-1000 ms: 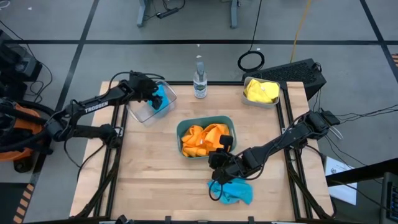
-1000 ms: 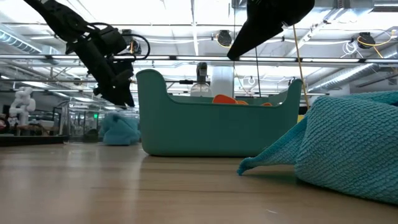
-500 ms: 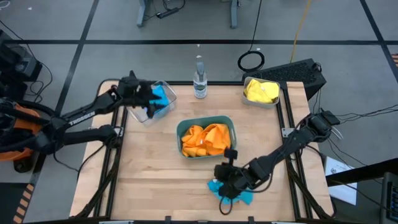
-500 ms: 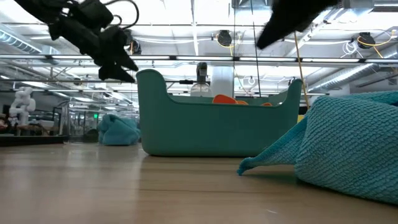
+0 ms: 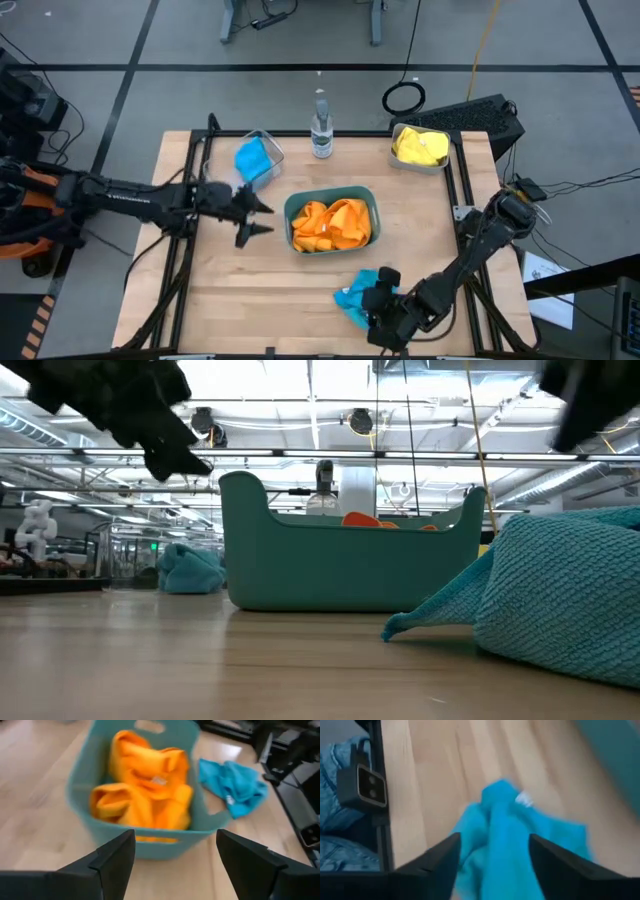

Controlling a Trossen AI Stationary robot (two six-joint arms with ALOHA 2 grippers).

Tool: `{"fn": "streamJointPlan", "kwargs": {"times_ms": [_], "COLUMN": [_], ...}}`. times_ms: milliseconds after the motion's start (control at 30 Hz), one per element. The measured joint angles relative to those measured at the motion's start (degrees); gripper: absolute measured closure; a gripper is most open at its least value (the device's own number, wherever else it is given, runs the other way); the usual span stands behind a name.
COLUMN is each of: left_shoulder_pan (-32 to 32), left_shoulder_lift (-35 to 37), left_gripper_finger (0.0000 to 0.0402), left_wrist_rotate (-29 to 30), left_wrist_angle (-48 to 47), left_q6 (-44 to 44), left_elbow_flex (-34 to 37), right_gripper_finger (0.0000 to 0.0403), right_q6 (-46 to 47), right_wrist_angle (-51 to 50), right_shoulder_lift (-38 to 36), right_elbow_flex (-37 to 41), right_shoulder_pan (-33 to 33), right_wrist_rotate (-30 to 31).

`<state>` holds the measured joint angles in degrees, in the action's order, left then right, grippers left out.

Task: Sort microfiber towel by color & place in baskets
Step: Put the blue towel into the transparent bin

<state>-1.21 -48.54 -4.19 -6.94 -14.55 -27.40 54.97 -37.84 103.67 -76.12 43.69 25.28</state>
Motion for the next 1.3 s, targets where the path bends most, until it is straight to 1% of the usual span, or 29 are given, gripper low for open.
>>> {"fn": "streamJointPlan", "kwargs": {"times_ms": [167,267,367,467,533,600,667,767,867,933,1000,1033,1067,1133,1233,1300], "left_shoulder_pan": [-12.2,-17.2,-20.1,-21.3,-21.9,-22.5,-23.5,-25.4,-27.3,-28.7,-30.2,-30.9,-31.6,-32.6,-33.5,-33.5], "left_shoulder_lift": [-0.6,-1.0,-1.4,-1.8,-2.3,-3.2,-4.8,-7.8,-11.3,-13.5,-15.2,-15.8,-16.3,-16.8,-17.0,-17.0], "left_gripper_finger": [0.0124,0.0132,0.0138,0.0141,0.0142,0.0142,0.0142,0.0142,0.0142,0.0142,0.0142,0.0142,0.0142,0.0142,0.0142,0.0142], "left_wrist_rotate": [10.0,15.0,17.9,20.1,22.1,24.1,24.8,24.9,24.9,24.1,21.0,19.5,18.3,17.5,17.8,17.8], "left_wrist_angle": [3.9,5.1,5.6,5.6,5.7,5.6,5.9,8.1,13.9,20.2,27.1,30.0,32.5,35.6,37.1,37.0], "left_q6": [-0.1,-0.2,-0.2,-1.7,-2.8,-3.2,-3.2,-3.2,-1.7,1.3,5.0,6.8,8.3,10.5,11.9,11.9], "left_elbow_flex": [0.0,0.0,0.0,0.0,0.0,0.0,0.0,0.0,0.0,0.0,0.0,0.0,0.0,0.0,-0.1,-0.1], "right_gripper_finger": [0.0096,0.0058,0.0040,0.0044,0.0060,0.0087,0.0123,0.0190,0.0266,0.0318,0.0365,0.0378,0.0384,0.0378,0.0356,0.0354], "right_q6": [6.1,6.8,7.8,7.7,6.8,5.5,5.0,3.6,2.4,1.0,-1.3,-2.7,-4.3,-6.8,-12.0,-16.6], "right_wrist_angle": [1.0,1.8,1.7,1.7,1.6,1.5,1.4,1.6,2.1,2.3,3.4,4.2,5.0,7.3,10.1,11.7], "right_shoulder_lift": [5.3,8.6,11.3,13.0,13.7,13.9,13.7,13.1,12.7,12.3,12.0,11.7,11.4,10.6,9.1,8.2], "right_elbow_flex": [0.0,0.0,0.0,-0.2,-0.3,-0.3,-0.2,-0.1,-0.1,0.0,0.1,0.2,0.2,0.2,0.2,0.2], "right_shoulder_pan": [0.9,0.5,-0.4,-1.6,-2.2,-2.5,-2.8,-2.8,-2.8,-2.8,-2.8,-2.8,-2.8,-2.7,-2.3,-2.3], "right_wrist_rotate": [-4.7,-4.8,-5.1,-6.6,-7.9,-8.5,-8.9,-9.2,-9.8,-10.5,-10.8,-11.0,-11.3,-10.4,-5.6,-1.9]}}
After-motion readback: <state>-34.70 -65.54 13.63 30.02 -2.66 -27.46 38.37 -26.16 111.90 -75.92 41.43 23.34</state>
